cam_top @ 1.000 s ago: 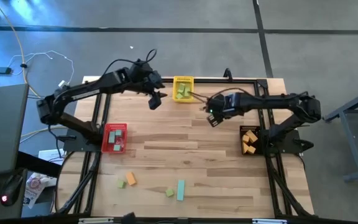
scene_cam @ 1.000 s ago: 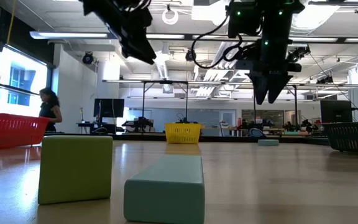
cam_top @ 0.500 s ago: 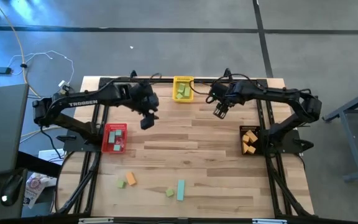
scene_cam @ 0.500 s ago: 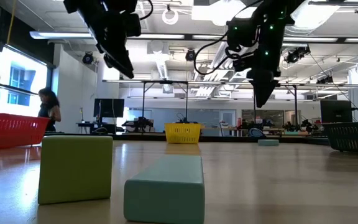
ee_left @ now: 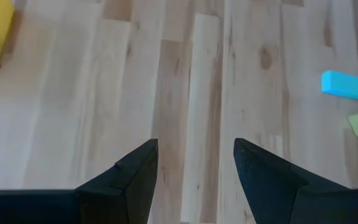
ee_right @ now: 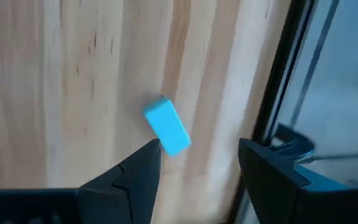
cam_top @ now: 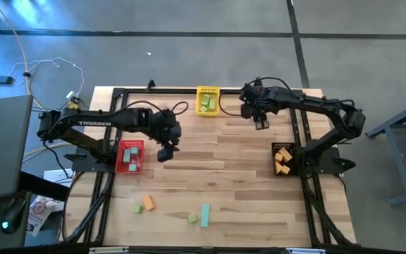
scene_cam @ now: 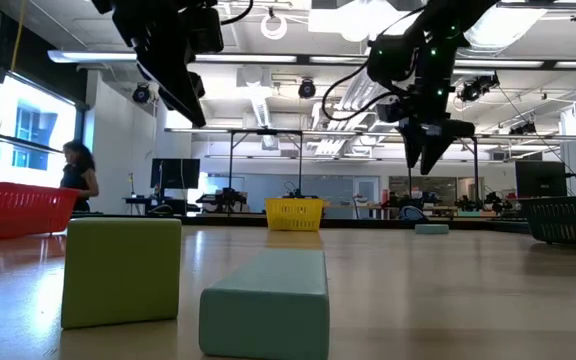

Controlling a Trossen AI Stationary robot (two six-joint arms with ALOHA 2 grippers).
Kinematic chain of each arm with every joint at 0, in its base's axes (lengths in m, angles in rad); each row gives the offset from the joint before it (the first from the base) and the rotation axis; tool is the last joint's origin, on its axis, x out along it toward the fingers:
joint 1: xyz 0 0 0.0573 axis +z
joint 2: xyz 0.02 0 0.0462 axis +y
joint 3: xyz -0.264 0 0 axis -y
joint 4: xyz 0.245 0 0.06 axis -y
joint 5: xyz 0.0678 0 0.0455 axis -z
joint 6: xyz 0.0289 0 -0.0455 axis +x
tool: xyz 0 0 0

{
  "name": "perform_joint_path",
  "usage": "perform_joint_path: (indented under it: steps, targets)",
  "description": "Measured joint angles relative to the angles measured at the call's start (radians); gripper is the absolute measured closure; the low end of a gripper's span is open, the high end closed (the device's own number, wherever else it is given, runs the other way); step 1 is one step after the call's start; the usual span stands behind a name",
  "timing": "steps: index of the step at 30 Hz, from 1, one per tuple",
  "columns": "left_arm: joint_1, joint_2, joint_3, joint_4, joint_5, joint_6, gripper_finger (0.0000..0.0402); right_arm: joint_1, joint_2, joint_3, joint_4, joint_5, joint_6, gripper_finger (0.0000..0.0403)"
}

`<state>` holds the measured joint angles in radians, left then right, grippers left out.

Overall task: Sort & place blocks by color
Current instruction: Put the blue block into the red bin

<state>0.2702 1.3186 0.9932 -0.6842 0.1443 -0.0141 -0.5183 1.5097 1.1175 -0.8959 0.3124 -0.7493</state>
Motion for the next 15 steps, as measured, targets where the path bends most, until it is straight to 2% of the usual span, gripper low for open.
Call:
perform_joint_path:
  steps: [5,15]
  targets:
    - [-0.023,0.000,0.000,0.000,-0.003,-0.006,0.0206,-0.038,0.017,0.000,0.004,-0.001,-0.149,0.0202]
    - [-0.038,0.000,0.000,-0.001,-0.005,-0.010,0.0206,-0.065,0.137,0.000,0.002,0.001,-0.256,0.0202]
